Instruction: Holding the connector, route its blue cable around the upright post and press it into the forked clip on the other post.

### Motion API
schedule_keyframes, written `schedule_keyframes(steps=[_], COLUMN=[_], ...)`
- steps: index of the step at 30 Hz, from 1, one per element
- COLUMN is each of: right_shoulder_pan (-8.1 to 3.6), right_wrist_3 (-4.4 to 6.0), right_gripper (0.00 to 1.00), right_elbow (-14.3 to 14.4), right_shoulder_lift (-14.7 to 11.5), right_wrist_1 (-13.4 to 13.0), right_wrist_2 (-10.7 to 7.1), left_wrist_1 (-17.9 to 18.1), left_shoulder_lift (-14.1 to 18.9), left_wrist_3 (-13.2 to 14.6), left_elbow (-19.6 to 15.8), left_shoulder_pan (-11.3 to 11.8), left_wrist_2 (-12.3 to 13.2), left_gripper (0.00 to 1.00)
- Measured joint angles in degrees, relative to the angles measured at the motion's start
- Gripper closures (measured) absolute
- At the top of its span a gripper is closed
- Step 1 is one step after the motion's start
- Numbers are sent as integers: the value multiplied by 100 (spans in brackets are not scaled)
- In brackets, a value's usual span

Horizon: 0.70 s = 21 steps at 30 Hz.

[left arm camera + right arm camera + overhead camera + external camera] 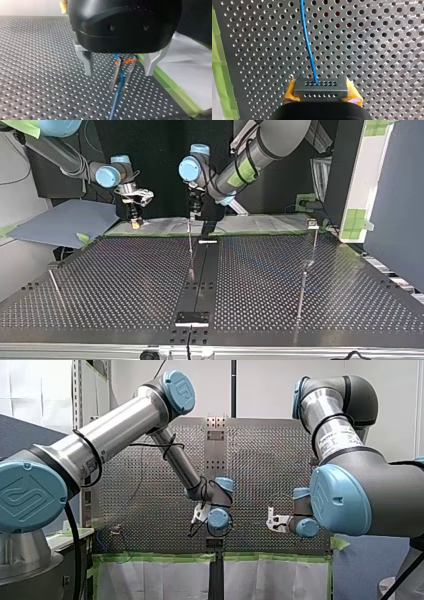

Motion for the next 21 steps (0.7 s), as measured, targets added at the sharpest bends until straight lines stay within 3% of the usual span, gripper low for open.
schedule_keyframes(steps=[21], right_shoulder_pan=[-1], right_wrist_3=[-5], right_gripper=[100], right_elbow=[1], right_shoulder_lift=[1], right_wrist_1=[46], right_wrist_2=[0], left_wrist_1=[-232], left_shoulder_lift=[1], left_wrist_3=[-28], left_elbow=[-6], left_shoulder_pan=[-244], left_wrist_2=[-5], left_gripper=[1])
